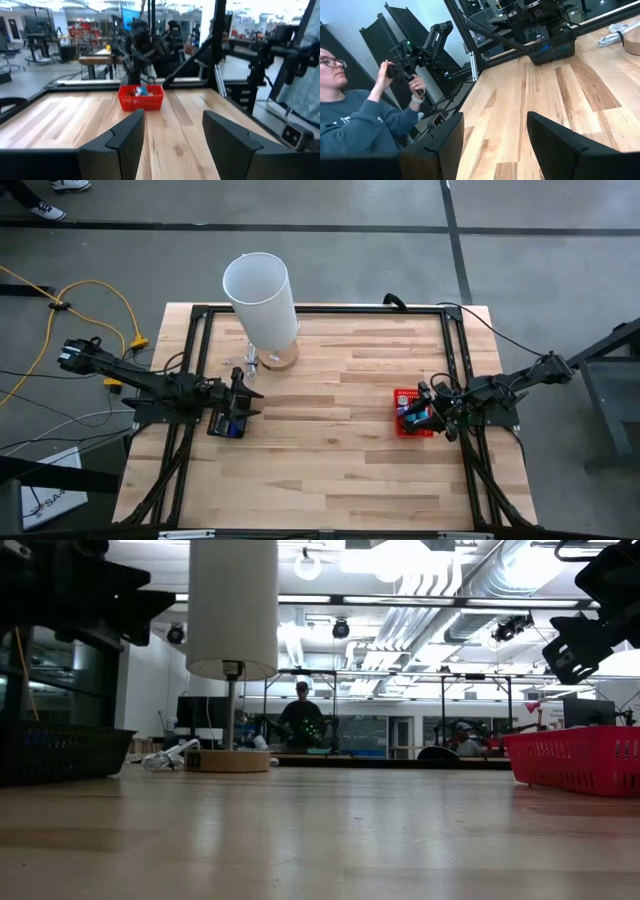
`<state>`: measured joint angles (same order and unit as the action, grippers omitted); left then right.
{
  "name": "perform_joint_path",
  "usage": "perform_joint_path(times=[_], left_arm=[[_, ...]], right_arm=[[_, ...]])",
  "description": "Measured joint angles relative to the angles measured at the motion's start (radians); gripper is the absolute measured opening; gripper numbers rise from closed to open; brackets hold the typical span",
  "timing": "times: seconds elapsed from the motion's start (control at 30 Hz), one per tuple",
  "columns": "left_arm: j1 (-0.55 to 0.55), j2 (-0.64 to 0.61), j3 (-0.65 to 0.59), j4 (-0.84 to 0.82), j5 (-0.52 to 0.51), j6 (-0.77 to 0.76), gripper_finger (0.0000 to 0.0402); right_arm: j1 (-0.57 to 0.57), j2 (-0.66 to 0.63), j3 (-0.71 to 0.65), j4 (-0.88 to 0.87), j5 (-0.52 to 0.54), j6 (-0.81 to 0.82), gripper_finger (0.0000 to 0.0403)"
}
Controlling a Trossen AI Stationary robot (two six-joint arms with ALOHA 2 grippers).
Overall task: Pick & Place Office items
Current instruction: Return to Home Position
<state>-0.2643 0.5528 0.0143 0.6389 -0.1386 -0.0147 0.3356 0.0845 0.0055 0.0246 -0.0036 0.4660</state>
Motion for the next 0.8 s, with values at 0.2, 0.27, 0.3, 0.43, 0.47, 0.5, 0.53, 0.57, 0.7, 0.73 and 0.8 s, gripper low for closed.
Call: perform_joint_path(times=[0.2,0.27,0.3,0.43,0.47,0.5,0.53,0.57,0.7,0.73,0.8], left_arm=[[0.0,-0.034,-0.001,-0.108,0.005,-0.003,0.0193],[0.0,-0.047,-0.002,-0.139,0.003,-0.012,0.0193],[0.0,-0.055,-0.002,-0.158,0.003,-0.016,0.0193],[0.0,-0.105,-0.003,-0.239,0.002,-0.027,0.0193],[0.0,-0.119,-0.003,-0.256,0.002,-0.027,0.0193],[0.0,-0.135,-0.003,-0.27,0.002,-0.025,0.0193],[0.0,-0.15,-0.003,-0.283,0.004,-0.019,0.0193],[0.0,-0.165,-0.003,-0.297,0.007,-0.013,0.0193],[0.0,-0.23,-0.003,-0.381,0.01,0.0,0.0193],[0.0,-0.246,-0.003,-0.406,0.011,0.0,0.0193],[0.0,-0.279,-0.003,-0.457,0.011,0.005,0.0193]], right_arm=[[0.0,0.0,0.0,0.0,0.0,0.0,0.0204],[0.0,0.0,0.0,0.0,0.0,0.0,0.0204],[0.0,0.0,0.0,0.0,0.0,0.0,0.0204],[0.0,0.0,0.0,0.0,0.0,0.0,0.0204],[0.0,0.0,0.0,0.0,0.0,0.0,0.0204],[0.0,0.0,0.0,0.0,0.0,0.0,0.0204],[0.0,0.0,0.0,0.0,0.0,0.0,0.0204],[0.0,0.0,0.0,0.0,0.0,0.0,0.0204],[0.0,0.0,0.0,0.0,0.0,0.0,0.0204],[0.0,0.0,0.0,0.0,0.0,0.0,0.0204],[0.0,0.0,0.0,0.0,0.0,0.0,0.0204]])
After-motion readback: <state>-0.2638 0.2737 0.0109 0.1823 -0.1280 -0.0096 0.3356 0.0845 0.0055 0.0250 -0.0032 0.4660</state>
